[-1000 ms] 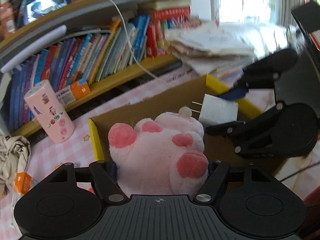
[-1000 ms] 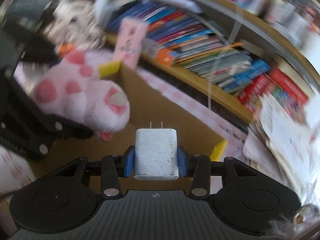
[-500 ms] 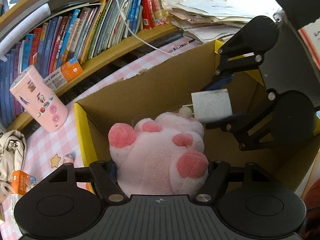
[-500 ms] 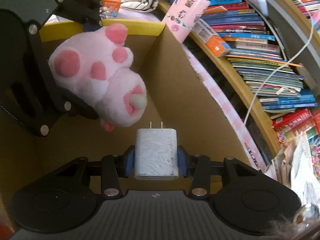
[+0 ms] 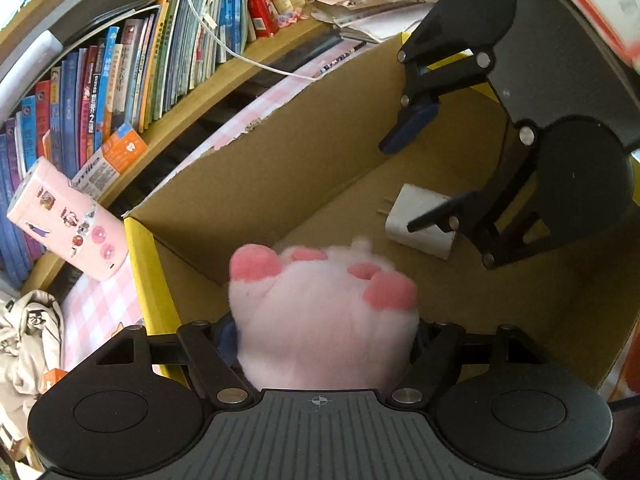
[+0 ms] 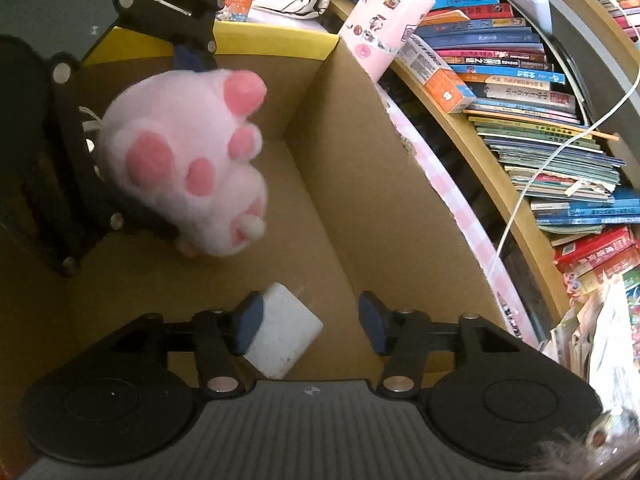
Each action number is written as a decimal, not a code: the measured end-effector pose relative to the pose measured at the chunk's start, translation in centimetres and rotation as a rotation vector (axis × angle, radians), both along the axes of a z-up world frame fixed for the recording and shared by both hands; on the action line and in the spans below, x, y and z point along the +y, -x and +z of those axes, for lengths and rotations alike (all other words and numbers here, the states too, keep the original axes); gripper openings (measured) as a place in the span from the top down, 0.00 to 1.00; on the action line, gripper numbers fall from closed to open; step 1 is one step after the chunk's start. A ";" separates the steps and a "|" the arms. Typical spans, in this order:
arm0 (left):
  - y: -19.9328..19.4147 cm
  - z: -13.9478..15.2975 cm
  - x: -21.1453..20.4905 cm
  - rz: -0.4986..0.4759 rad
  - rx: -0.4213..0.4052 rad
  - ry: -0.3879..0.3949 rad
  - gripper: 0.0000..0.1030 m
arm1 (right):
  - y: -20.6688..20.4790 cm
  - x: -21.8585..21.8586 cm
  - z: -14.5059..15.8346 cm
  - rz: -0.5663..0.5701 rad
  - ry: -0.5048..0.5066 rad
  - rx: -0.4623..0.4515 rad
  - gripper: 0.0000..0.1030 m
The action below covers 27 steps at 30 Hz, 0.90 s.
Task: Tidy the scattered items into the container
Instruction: 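Lower both tools into the box and open them, releasing pig and charger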
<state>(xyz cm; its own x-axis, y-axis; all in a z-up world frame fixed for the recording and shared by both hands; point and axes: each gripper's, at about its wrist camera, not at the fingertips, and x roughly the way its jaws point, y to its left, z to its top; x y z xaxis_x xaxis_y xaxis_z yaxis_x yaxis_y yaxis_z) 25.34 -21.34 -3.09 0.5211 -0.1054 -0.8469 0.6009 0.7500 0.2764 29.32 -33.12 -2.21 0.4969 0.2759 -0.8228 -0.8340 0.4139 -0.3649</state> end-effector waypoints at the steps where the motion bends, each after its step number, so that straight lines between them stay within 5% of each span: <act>1: 0.1 0.0 0.0 0.002 -0.001 -0.004 0.24 | -0.1 0.0 0.0 0.010 -0.005 0.002 0.55; 12: 0.5 0.1 0.3 0.085 0.004 0.040 0.24 | -2.1 0.3 -1.2 0.212 0.057 -0.192 0.63; 17: 0.1 0.1 0.7 0.123 0.001 0.066 0.24 | -2.5 1.1 -1.5 0.282 0.104 -0.209 0.61; 23: 0.3 -0.2 0.7 0.132 -0.006 0.065 0.24 | -1.8 1.0 -1.8 0.306 0.142 -0.224 0.42; 25: 0.6 0.0 0.9 0.140 -0.014 0.074 0.24 | -1.5 0.9 -1.4 0.277 0.121 -0.205 0.18; 27: 1.1 0.3 1.0 0.144 -0.036 0.085 0.22 | -1.1 0.7 -0.9 0.262 0.097 -0.200 0.14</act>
<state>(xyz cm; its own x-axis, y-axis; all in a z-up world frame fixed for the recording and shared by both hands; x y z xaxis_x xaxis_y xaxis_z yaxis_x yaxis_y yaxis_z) 24.23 -20.37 -2.78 0.5659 -0.0977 -0.8186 0.4762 0.8493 0.2278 30.42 -32.41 -3.14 0.5740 0.3406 -0.7447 -0.8151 0.1503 -0.5595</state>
